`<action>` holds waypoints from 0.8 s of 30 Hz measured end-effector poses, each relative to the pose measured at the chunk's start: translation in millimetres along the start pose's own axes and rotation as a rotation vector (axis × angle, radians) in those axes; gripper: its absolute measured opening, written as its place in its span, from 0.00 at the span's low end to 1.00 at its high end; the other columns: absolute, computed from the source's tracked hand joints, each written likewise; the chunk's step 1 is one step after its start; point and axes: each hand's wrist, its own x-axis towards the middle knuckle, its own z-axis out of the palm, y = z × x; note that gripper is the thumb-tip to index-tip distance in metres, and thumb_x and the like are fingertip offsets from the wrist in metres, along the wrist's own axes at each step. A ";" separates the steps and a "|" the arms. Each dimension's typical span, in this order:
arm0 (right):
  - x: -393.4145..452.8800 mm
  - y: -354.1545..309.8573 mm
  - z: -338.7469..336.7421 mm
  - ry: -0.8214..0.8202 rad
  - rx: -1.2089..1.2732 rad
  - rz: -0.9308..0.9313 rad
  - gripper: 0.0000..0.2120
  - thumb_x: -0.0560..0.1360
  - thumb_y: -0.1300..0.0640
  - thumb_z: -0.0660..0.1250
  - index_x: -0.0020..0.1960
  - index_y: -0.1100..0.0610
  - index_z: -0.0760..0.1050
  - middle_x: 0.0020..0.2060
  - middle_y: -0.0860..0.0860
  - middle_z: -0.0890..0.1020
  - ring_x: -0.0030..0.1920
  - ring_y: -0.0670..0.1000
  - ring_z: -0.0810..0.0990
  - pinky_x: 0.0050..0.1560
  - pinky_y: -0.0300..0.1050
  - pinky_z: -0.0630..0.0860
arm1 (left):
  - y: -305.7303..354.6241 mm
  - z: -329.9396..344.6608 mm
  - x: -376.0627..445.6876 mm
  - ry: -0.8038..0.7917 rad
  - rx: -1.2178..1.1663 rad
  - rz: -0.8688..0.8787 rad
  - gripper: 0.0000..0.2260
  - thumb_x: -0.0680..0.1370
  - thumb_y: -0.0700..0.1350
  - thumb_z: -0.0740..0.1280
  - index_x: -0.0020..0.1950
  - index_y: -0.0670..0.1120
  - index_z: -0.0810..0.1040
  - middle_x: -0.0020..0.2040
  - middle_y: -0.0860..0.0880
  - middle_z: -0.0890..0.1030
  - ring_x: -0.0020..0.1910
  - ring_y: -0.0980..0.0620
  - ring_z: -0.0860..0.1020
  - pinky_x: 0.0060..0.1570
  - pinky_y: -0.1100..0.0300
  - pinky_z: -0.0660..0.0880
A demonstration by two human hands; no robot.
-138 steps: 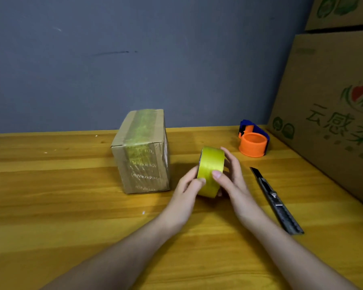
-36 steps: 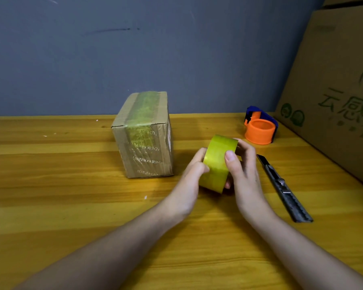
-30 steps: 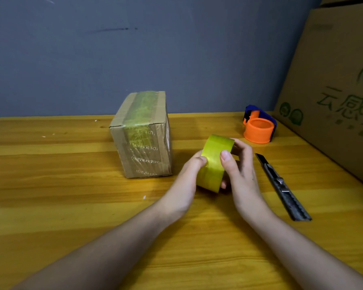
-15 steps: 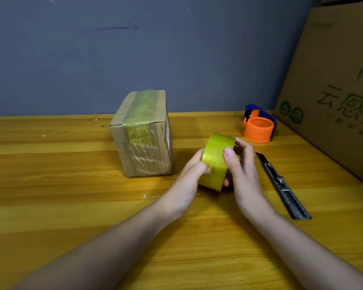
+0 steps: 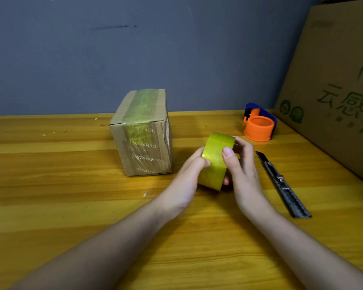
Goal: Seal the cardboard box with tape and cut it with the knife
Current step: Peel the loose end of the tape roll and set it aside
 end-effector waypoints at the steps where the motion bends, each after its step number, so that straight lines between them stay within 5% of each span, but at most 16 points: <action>1: -0.1 0.1 0.0 -0.002 -0.002 0.000 0.36 0.63 0.34 0.60 0.66 0.51 0.64 0.51 0.46 0.76 0.29 0.38 0.74 0.26 0.32 0.70 | 0.3 0.6 -0.1 0.000 -0.001 0.002 0.19 0.64 0.55 0.63 0.54 0.62 0.79 0.54 0.48 0.80 0.51 0.46 0.76 0.61 0.42 0.68; 6: -0.5 -1.0 -1.0 -0.005 -0.004 0.016 0.33 0.65 0.34 0.61 0.65 0.48 0.64 0.49 0.44 0.75 0.30 0.36 0.75 0.27 0.31 0.70 | 0.4 1.6 1.0 0.014 -0.012 -0.009 0.24 0.61 0.54 0.63 0.57 0.61 0.77 0.55 0.47 0.79 0.52 0.44 0.75 0.63 0.39 0.68; 12: 0.7 -0.6 0.3 0.008 -0.001 0.042 0.25 0.69 0.41 0.60 0.63 0.47 0.64 0.43 0.44 0.77 0.26 0.38 0.73 0.27 0.33 0.70 | 8.4 8.2 -0.3 -0.041 -0.111 0.072 0.15 0.68 0.43 0.57 0.48 0.52 0.80 0.34 0.49 0.83 0.29 0.53 0.80 0.33 0.61 0.76; 16: 1.9 -0.1 0.6 0.022 0.002 0.064 0.26 0.68 0.40 0.59 0.63 0.48 0.65 0.40 0.45 0.76 0.25 0.37 0.73 0.26 0.31 0.69 | 8.6 10.1 -6.7 -0.038 -0.049 0.097 0.12 0.74 0.47 0.59 0.52 0.48 0.78 0.37 0.46 0.81 0.34 0.52 0.79 0.39 0.62 0.76; 20: 3.1 1.3 -0.9 0.016 -0.018 0.067 0.26 0.68 0.37 0.57 0.63 0.45 0.64 0.47 0.43 0.75 0.34 0.31 0.75 0.29 0.27 0.70 | 11.4 10.6 -9.4 -0.077 -0.046 0.131 0.14 0.72 0.42 0.57 0.54 0.49 0.76 0.45 0.42 0.79 0.42 0.50 0.77 0.46 0.57 0.74; 24: 3.6 0.4 -2.9 -0.006 0.009 0.099 0.26 0.69 0.35 0.56 0.64 0.42 0.64 0.50 0.40 0.74 0.37 0.29 0.75 0.31 0.26 0.71 | 10.9 11.4 -9.4 -0.124 -0.072 0.142 0.17 0.69 0.39 0.56 0.56 0.46 0.74 0.44 0.41 0.79 0.39 0.50 0.78 0.44 0.57 0.75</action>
